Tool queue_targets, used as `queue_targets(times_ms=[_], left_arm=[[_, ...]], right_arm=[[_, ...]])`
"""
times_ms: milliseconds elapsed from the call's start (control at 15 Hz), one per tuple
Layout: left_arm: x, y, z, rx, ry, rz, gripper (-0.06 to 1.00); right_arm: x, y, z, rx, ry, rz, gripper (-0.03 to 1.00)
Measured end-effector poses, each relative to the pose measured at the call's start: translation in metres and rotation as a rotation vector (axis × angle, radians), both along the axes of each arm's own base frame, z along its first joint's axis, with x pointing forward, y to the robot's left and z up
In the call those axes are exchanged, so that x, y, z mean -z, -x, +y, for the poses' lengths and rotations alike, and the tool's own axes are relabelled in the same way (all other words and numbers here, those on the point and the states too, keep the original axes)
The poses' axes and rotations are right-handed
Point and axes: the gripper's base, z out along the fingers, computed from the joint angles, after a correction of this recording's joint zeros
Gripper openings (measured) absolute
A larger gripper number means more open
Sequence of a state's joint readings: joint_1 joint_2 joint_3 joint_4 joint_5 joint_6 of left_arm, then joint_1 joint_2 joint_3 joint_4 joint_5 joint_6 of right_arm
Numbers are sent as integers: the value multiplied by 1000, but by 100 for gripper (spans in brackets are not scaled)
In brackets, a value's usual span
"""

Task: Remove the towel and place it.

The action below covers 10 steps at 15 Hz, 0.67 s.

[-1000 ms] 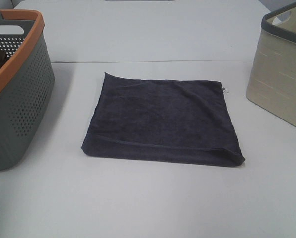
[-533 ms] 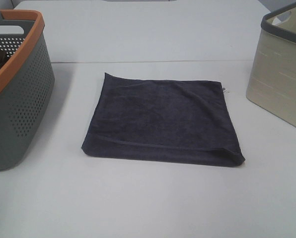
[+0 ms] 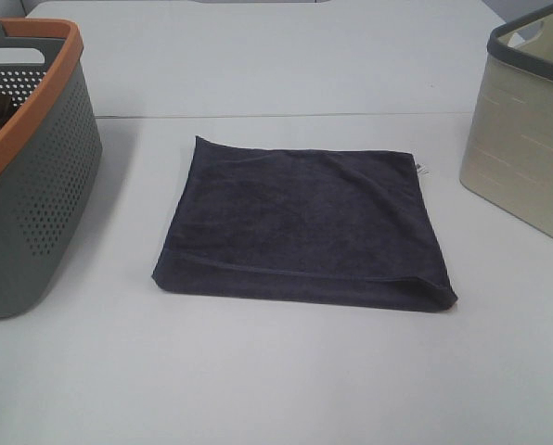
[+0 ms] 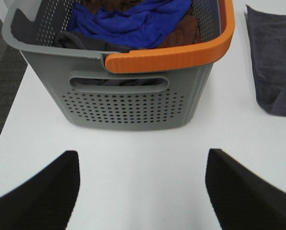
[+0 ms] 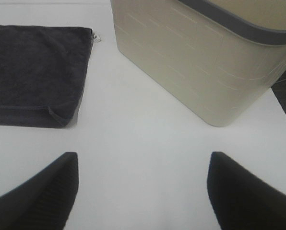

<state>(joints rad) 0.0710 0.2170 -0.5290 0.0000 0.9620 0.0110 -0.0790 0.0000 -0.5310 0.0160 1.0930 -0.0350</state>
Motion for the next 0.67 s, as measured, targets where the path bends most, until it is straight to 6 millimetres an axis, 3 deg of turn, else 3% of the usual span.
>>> queue_targets(times_ms=[333, 667], left_arm=[[2, 32, -3, 36, -55, -153, 69], [11, 36, -3, 31, -50, -119, 69]], right_arm=[[2, 1, 0, 0, -1, 9, 67], [6, -4, 3, -21, -32, 2, 67]])
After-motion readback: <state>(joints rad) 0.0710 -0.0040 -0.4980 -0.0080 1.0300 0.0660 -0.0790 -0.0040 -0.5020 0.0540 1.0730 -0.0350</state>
